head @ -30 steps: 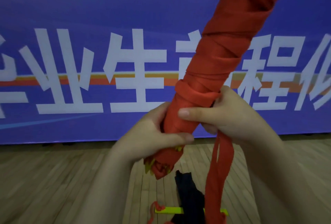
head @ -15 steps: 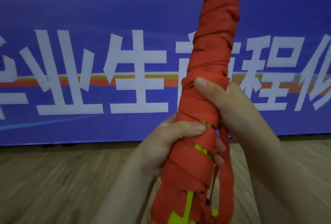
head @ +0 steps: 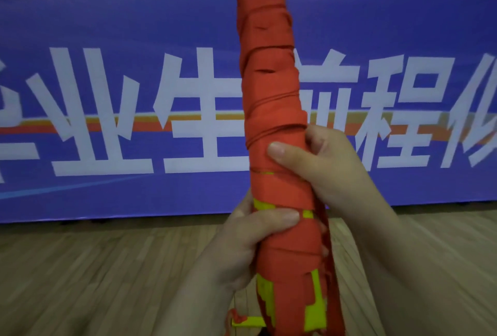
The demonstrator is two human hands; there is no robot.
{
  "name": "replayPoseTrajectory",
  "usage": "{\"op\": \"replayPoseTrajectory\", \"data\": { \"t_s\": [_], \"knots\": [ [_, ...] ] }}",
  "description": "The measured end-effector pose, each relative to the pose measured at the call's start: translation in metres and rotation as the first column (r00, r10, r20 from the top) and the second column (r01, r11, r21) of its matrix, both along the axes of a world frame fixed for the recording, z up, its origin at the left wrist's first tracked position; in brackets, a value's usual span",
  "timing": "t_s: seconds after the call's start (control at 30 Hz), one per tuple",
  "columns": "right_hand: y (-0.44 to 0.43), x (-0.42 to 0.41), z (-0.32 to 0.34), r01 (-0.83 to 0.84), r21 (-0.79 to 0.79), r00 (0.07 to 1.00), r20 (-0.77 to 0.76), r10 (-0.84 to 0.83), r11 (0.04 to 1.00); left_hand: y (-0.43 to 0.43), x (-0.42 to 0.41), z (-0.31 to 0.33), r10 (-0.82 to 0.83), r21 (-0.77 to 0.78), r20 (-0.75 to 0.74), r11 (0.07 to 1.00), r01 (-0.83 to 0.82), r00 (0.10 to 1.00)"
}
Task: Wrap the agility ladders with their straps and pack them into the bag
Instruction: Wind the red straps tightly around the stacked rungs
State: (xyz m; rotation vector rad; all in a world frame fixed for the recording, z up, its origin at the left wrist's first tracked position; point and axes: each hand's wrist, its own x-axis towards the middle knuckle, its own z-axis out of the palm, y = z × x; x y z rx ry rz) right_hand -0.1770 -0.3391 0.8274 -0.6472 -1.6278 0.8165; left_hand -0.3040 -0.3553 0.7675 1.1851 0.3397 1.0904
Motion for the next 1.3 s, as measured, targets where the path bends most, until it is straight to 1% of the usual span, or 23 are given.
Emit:
{"op": "replayPoseTrajectory", "data": {
  "t_s": [0.03, 0.1, 0.17, 0.2, 0.27, 0.33, 0.4, 0.47, 0.53, 0.57, 0.6, 0.73, 0.8, 0.83, 0.87, 0.93, 1.0, 1.03, 1.07, 1.1, 1.17, 1.23, 1.3],
  "knots": [
    [0.0, -0.002, 0.0, 0.043, 0.037, 0.997, 0.065, -0.045, 0.998, 0.002, -0.001, 0.0, 0.155, 0.054, -0.075, 0.987, -0.151, 0.985],
    [-0.001, -0.006, 0.0, 0.164, 0.087, 0.95, 0.256, -0.181, 0.983, 0.006, 0.0, 0.002, 0.559, 0.309, -0.237, 0.819, -0.484, 0.794],
    [-0.001, -0.008, 0.001, 0.274, 0.116, 0.874, 0.384, -0.298, 0.955, 0.01, 0.0, 0.001, 0.751, 0.495, -0.25, 0.641, -0.586, 0.611],
    [-0.002, -0.01, 0.001, 0.299, 0.15, 0.855, 0.396, -0.335, 0.942, 0.011, 0.0, -0.002, 0.769, 0.541, -0.247, 0.614, -0.574, 0.59],
    [-0.005, -0.012, 0.003, 0.286, 0.194, 0.885, 0.322, -0.337, 0.938, 0.009, -0.004, -0.005, 0.664, 0.564, -0.268, 0.696, -0.445, 0.699],
    [-0.008, -0.012, 0.005, 0.212, 0.169, 0.941, 0.232, -0.248, 0.963, 0.006, -0.015, -0.002, 0.387, 0.415, -0.241, 0.87, -0.266, 0.89],
    [-0.013, -0.011, 0.009, 0.146, 0.119, 0.959, 0.229, -0.17, 0.982, 0.005, -0.021, 0.003, 0.168, 0.309, -0.171, 0.945, -0.109, 0.971],
    [-0.016, -0.011, 0.01, 0.121, 0.046, 0.962, 0.24, -0.129, 0.992, 0.002, -0.015, 0.007, 0.309, 0.36, -0.157, 0.903, -0.237, 0.938],
    [-0.017, -0.013, 0.008, 0.135, -0.039, 0.971, 0.203, -0.125, 0.99, -0.002, -0.004, 0.007, 0.611, 0.445, -0.17, 0.748, -0.494, 0.773],
    [-0.015, -0.013, 0.007, 0.173, -0.047, 0.966, 0.205, -0.16, 0.984, -0.004, 0.0, 0.006, 0.688, 0.47, -0.17, 0.686, -0.556, 0.706],
    [-0.015, -0.012, 0.005, 0.211, -0.033, 0.956, 0.214, -0.199, 0.977, -0.003, 0.001, 0.004, 0.68, 0.459, -0.162, 0.693, -0.556, 0.715],
    [-0.018, -0.007, 0.006, 0.055, -0.011, 0.998, 0.01, -0.055, 0.998, 0.003, -0.012, -0.002, 0.065, 0.27, -0.019, 0.961, -0.057, 0.998],
    [-0.018, -0.007, 0.005, 0.009, 0.034, 1.0, -0.007, -0.008, 0.999, 0.004, -0.02, -0.006, -0.285, 0.205, 0.077, 0.942, 0.265, 0.955],
    [-0.016, -0.008, 0.005, 0.021, 0.065, 1.0, 0.022, -0.022, 0.998, 0.005, -0.023, -0.009, -0.336, 0.148, 0.092, 0.935, 0.321, 0.937],
    [-0.015, -0.008, 0.004, 0.037, 0.085, 0.997, 0.06, -0.042, 0.996, 0.005, -0.023, -0.009, -0.319, 0.097, 0.07, 0.945, 0.312, 0.945],
    [-0.014, -0.009, 0.005, 0.065, 0.068, 0.985, 0.153, -0.075, 0.996, 0.003, -0.021, -0.005, -0.005, 0.144, -0.092, 0.989, 0.019, 0.996],
    [-0.012, -0.008, 0.006, 0.117, 0.033, 0.956, 0.266, -0.122, 0.993, 0.003, -0.018, -0.001, 0.483, 0.402, -0.193, 0.833, -0.381, 0.854],
    [-0.01, -0.007, 0.007, 0.13, 0.013, 0.951, 0.282, -0.128, 0.991, 0.004, -0.018, 0.0, 0.614, 0.489, -0.191, 0.736, -0.468, 0.766],
    [-0.008, -0.007, 0.007, 0.119, 0.001, 0.956, 0.271, -0.114, 0.993, 0.008, -0.018, -0.002, 0.644, 0.52, -0.194, 0.707, -0.479, 0.74],
    [-0.008, -0.006, 0.006, 0.083, -0.002, 0.966, 0.247, -0.08, 0.997, 0.012, -0.021, -0.005, 0.554, 0.497, -0.211, 0.771, -0.399, 0.806],
    [-0.008, -0.004, 0.006, 0.022, -0.003, 0.978, 0.208, -0.021, 1.0, 0.013, -0.031, -0.005, 0.15, 0.346, -0.204, 0.936, -0.072, 0.967],
    [-0.01, -0.002, 0.006, -0.006, -0.007, 0.981, 0.193, 0.007, 1.0, 0.012, -0.033, -0.004, -0.1, 0.246, -0.211, 0.957, 0.152, 0.972],
    [-0.013, -0.003, 0.006, 0.051, 0.019, 0.976, 0.21, -0.054, 0.999, 0.007, -0.023, -0.001, 0.097, 0.239, -0.248, 0.97, -0.036, 0.964]
  ]
}}
